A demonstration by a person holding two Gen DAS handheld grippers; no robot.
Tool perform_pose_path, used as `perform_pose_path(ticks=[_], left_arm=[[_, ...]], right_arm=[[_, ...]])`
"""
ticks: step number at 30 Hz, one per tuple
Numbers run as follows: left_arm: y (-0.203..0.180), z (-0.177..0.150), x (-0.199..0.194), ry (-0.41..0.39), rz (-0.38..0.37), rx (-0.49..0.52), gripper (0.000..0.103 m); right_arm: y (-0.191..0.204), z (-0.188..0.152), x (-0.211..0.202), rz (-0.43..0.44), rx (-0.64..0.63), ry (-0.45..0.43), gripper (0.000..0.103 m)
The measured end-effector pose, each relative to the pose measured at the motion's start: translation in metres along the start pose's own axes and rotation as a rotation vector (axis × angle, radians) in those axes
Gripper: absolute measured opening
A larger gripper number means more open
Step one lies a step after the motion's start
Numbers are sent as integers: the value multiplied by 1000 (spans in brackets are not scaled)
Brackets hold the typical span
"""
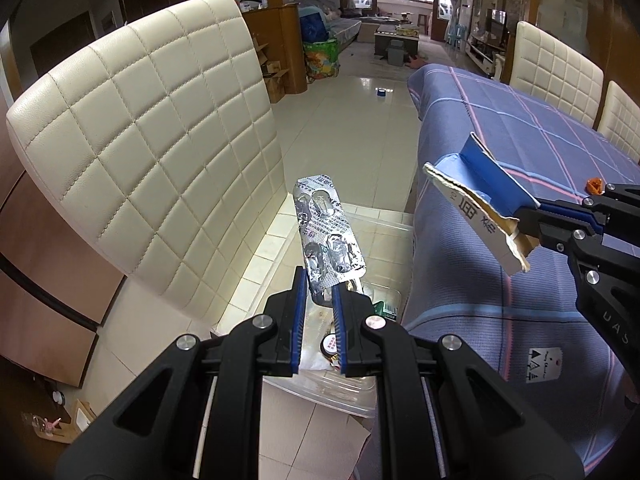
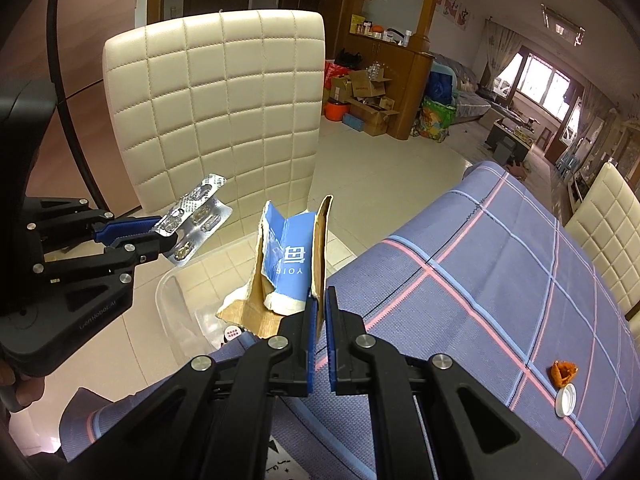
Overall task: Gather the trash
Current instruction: 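Open the left gripper to drop the blister pack into the clear bin, then open the right gripper to drop the torn carton into the bin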
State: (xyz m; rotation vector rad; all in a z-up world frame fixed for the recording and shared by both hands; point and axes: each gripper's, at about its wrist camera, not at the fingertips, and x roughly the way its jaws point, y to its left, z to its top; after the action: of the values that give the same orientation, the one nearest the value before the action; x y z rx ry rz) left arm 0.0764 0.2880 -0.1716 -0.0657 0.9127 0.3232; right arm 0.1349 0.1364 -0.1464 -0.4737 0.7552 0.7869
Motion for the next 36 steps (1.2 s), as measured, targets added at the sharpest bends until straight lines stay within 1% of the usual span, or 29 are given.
perform_pose_path(ticks=[4, 7, 11, 12, 14, 15, 16, 18, 21, 36], left_arm=[[-2, -1, 5, 9, 15, 6, 15], [1, -1, 10, 35, -4, -15, 16], [6, -4, 16, 66, -5, -38, 17], [8, -6, 17, 74, -9, -44, 24], [12, -8, 16, 69, 5, -55, 68], [13, -9, 13, 49, 19, -62, 99], [15, -11, 4, -5, 35, -68, 98], [15, -13, -3, -26, 40, -50, 98], [16, -14, -5, -26, 65, -49, 98], [36, -21, -9, -17, 85, -98, 99]], right_arm=[[-2, -1, 3, 0, 7, 8, 4], [-1, -1, 4, 0, 7, 10, 4], [0, -1, 5, 4, 5, 10, 4], [0, -1, 6, 6, 3, 11, 4], [2, -1, 7, 9, 1, 13, 5], [3, 0, 7, 11, 0, 14, 5], [3, -1, 8, 13, -2, 15, 5], [5, -1, 9, 15, -7, 19, 5], [7, 1, 11, 22, -9, 21, 5], [20, 7, 16, 59, -39, 23, 5]])
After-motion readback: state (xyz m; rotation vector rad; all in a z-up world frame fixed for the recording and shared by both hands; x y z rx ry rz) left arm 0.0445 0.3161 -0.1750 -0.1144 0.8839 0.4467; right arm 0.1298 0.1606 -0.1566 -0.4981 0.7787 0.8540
